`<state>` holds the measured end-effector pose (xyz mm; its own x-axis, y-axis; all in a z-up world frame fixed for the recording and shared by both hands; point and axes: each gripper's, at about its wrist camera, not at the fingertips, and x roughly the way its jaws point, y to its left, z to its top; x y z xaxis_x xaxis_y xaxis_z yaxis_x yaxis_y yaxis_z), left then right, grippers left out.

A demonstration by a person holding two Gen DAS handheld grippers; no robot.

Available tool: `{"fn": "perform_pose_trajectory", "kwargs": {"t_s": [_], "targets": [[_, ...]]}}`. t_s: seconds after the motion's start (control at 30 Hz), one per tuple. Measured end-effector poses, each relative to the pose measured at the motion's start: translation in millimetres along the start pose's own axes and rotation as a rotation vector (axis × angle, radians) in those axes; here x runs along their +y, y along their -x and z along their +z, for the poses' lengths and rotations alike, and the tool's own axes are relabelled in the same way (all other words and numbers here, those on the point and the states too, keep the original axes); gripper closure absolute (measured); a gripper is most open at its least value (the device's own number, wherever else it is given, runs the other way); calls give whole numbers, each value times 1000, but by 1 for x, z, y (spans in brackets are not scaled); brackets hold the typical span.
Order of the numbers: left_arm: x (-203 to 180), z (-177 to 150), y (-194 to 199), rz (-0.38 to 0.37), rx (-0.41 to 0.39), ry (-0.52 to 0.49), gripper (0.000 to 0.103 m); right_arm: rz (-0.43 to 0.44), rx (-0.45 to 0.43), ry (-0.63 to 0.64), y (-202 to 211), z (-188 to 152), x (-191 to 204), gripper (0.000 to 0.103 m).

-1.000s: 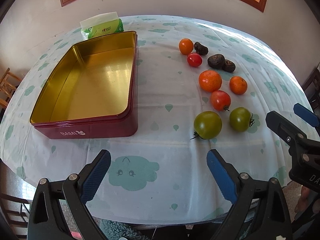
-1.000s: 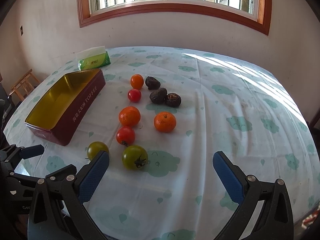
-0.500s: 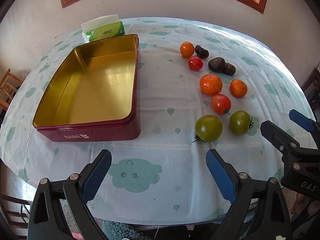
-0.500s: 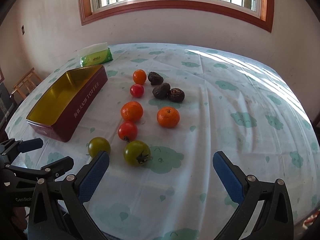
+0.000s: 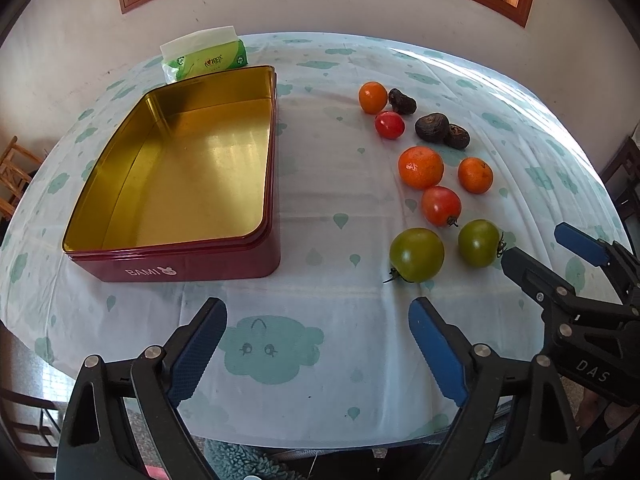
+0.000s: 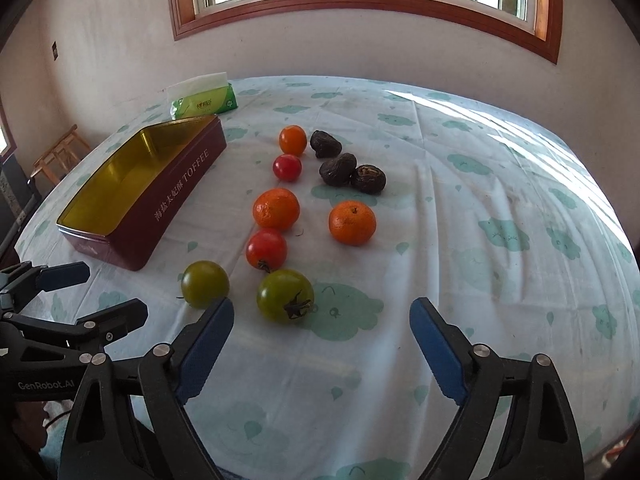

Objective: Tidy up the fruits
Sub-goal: 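Move the right tool toward the green tomato nearest the tin, then close the right tool on the green tomato and lift it, then grasp the other green tomato with the left tool and lift it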

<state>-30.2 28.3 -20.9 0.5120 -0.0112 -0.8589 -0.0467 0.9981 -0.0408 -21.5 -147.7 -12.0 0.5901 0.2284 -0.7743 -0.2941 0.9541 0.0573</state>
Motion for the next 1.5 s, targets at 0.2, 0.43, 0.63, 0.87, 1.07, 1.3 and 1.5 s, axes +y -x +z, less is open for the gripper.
{"fn": "perform_pose_trajectory", "kwargs": {"t_s": [0.2,0.43,0.63,0.87,1.07,1.3,1.5], "targets": [[-2,-1,-3,-16,8,-5,20,28,34,35,-16,-1,8,33],[-3,0,-7,-23,18,-14,23,42,64,66,-34,3,17,48],[-6,2,-9,-26,20,-23,24,48,79,68,-43,4,18,57],[-13,4,-13,-30,28,-41,28,60,81,67,-47,3,20,64],[-20,8,-13,-44,22,-60,28,58,67,32,-42,3,10,65],[-31,16,-16,-74,21,-79,31,-19,48,-40,-31,6,-32,65],[-45,22,-24,-105,38,-105,39,-90,40,-97,-31,8,-70,65]]}}
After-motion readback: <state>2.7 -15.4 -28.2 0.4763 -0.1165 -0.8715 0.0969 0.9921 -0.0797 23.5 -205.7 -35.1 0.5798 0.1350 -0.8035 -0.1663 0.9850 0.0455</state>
